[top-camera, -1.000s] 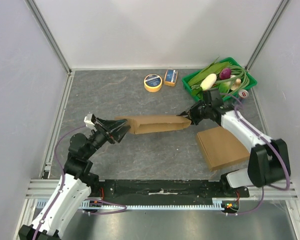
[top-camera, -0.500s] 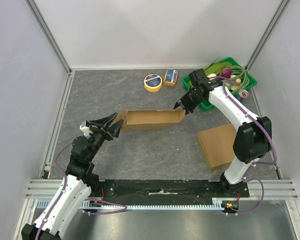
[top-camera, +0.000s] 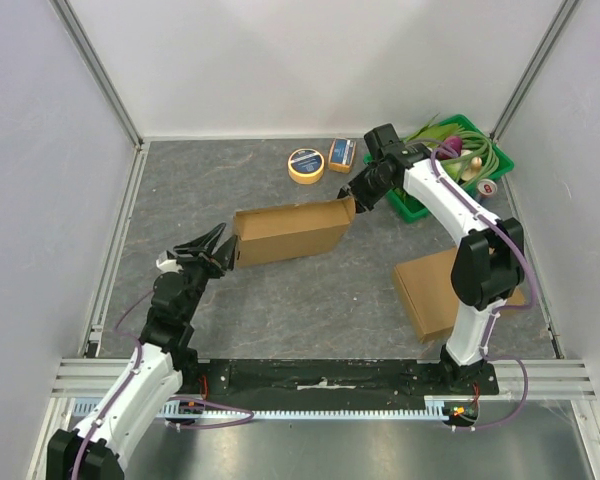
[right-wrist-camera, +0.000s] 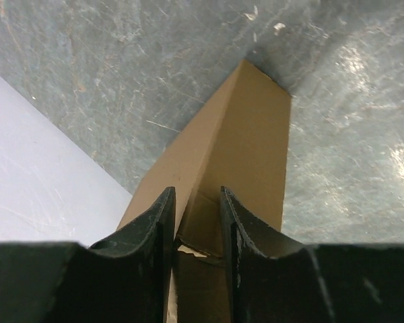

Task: Fold the paper box

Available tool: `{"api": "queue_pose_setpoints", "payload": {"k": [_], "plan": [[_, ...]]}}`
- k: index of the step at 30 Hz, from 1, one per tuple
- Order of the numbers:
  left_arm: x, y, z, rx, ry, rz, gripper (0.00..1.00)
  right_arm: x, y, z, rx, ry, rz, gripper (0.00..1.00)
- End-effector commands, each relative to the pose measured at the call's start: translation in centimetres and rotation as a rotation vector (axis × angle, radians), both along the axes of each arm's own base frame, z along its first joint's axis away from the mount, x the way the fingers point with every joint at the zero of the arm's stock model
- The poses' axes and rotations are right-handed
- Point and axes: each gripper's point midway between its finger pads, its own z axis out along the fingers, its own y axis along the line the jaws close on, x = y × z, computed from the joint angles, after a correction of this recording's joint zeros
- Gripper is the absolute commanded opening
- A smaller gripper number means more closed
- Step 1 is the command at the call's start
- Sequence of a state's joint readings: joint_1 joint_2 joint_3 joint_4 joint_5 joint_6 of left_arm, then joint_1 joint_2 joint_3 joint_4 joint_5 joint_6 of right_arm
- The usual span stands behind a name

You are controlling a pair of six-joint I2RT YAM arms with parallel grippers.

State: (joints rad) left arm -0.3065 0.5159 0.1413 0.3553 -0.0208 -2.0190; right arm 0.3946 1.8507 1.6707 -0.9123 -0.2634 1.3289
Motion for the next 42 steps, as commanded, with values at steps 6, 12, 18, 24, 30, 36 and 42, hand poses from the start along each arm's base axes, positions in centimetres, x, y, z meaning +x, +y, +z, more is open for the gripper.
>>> {"api": "queue_pose_setpoints", "payload": {"k": [6, 12, 18, 24, 30, 36, 42], "plan": [[-2.1, -2.3, -9.8, 0.007, 0.324, -0.135, 0.58, -2.1, 9.5, 0.8, 0.22, 0.055, 0.18, 0.43], [-2.4, -1.3, -10.7, 0.029, 0.312, -0.098, 0.58, -1.5, 10.5, 0.3, 0.223, 0.004, 0.206, 0.51], [-2.7, -0.1, -9.1, 0.15, 0.233, -0.053, 0.68, -1.1, 9.7, 1.0, 0.191, -0.124, 0.278, 0.66], [-4.0, 1.5, -8.6, 0.299, 0.195, -0.004, 0.75, 1.7, 7.0, 4.8, 0.15, -0.468, 0.4, 0.88], [-5.1, 2.1, -7.3, 0.474, 0.142, -0.014, 0.78, 3.6, -0.7, 7.6, -0.064, -0.797, 0.542, 0.96], [-6.7, 3.1, -2.4, 0.762, -0.014, -0.016, 0.72, 1.1, -7.0, 8.5, -0.431, -1.071, 0.708, 0.95], [-8.2, 2.7, 2.2, 1.07, -0.192, -0.115, 0.69, -1.7, -7.7, 14.0, -0.495, -1.314, 0.742, 0.98]]}}
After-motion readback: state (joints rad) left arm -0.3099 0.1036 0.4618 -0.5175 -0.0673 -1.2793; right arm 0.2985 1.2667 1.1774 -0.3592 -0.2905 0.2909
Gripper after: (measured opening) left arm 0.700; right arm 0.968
